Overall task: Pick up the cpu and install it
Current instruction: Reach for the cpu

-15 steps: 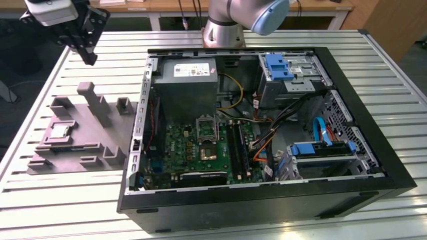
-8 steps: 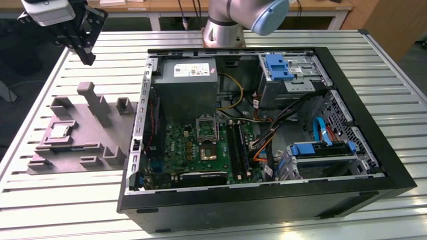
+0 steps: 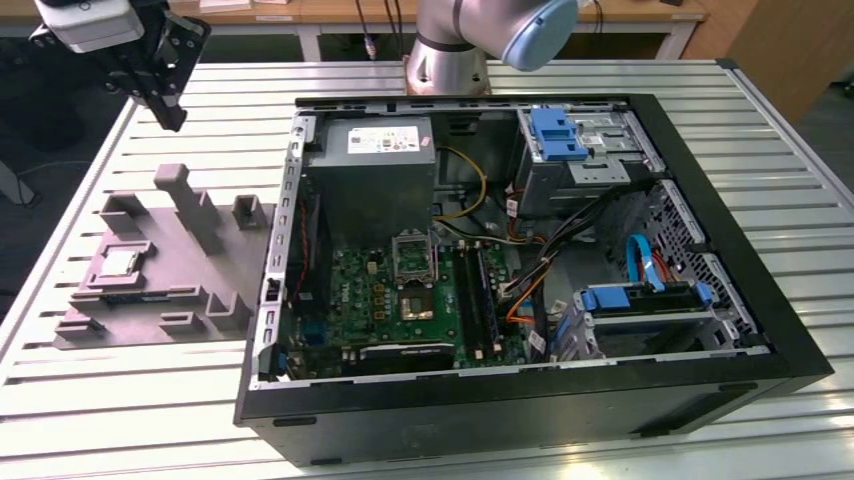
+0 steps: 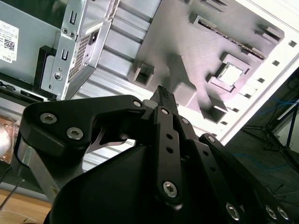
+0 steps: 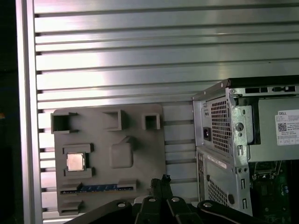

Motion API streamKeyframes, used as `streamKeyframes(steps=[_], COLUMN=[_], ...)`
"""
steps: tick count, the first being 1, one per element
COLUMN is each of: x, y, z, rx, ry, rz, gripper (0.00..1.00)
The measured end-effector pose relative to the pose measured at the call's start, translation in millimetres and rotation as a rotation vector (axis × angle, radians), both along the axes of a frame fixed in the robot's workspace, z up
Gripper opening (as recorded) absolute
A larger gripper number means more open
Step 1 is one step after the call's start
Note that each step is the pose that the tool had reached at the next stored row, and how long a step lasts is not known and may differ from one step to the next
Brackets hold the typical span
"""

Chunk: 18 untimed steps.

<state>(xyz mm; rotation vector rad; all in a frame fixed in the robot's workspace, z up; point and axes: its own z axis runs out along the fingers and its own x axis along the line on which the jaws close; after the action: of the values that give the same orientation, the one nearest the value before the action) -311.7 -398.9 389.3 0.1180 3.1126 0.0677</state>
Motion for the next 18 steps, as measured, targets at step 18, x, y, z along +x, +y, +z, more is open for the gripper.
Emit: streamKeyframes(steps=[18], x=[-8.9], y=[0.0], z=[-0.4], rx=[0.0], ry=[0.0], rz=[0.0], gripper=[0.11])
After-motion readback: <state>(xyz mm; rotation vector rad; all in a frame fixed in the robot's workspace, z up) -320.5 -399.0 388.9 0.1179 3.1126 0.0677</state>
